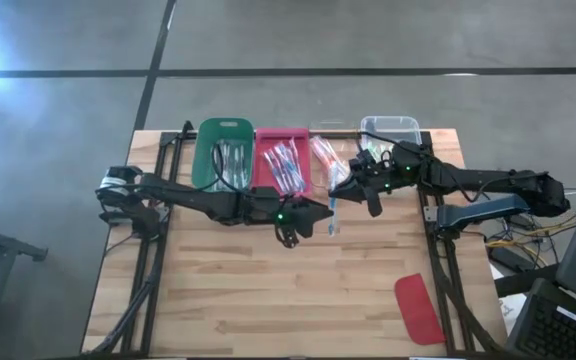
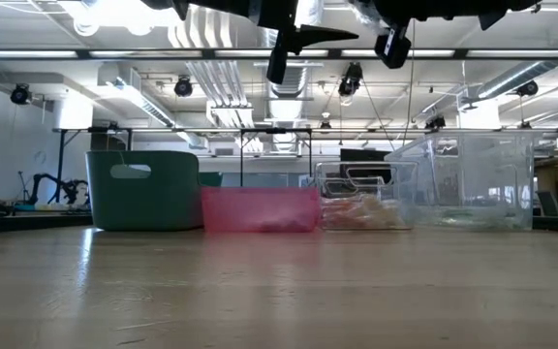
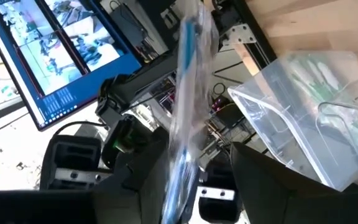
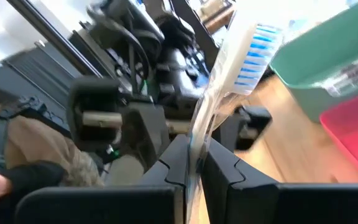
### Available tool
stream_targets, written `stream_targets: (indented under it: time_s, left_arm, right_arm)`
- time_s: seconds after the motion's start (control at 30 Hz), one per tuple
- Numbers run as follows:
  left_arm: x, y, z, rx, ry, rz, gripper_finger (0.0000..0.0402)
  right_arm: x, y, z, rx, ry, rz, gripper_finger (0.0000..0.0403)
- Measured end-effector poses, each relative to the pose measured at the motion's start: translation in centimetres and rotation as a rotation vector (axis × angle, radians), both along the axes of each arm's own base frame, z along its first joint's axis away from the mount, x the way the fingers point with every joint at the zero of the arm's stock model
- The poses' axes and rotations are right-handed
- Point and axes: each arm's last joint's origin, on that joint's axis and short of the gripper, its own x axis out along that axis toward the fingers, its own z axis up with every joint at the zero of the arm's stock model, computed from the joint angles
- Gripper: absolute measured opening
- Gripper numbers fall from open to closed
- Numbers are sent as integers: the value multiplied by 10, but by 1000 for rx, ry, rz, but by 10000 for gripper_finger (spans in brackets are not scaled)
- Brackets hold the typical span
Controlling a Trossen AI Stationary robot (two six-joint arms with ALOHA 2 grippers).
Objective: Pick & Place Toothbrushes
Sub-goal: Put the blue toothbrush into the red bin
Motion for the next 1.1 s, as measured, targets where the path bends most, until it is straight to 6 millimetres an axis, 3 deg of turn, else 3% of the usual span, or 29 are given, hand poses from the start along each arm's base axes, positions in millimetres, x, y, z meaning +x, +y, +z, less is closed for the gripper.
stream_targets:
  time_s: [0.37,0.83,1.0,1.1]
  left_arm:
    - [0,1,0,16,2,34,173]
    - [-1,0,-1,20,5,57,35]
    - [-1,-3,-1,22,5,55,30]
    - [-1,-4,-1,20,3,55,31]
  right_arm:
    - [18,-4,-11,11,-2,3,15]
    - [20,-4,-10,7,-25,-1,15]
    - [20,-4,-10,7,-26,3,16]
    - [20,-4,-10,6,-27,4,36]
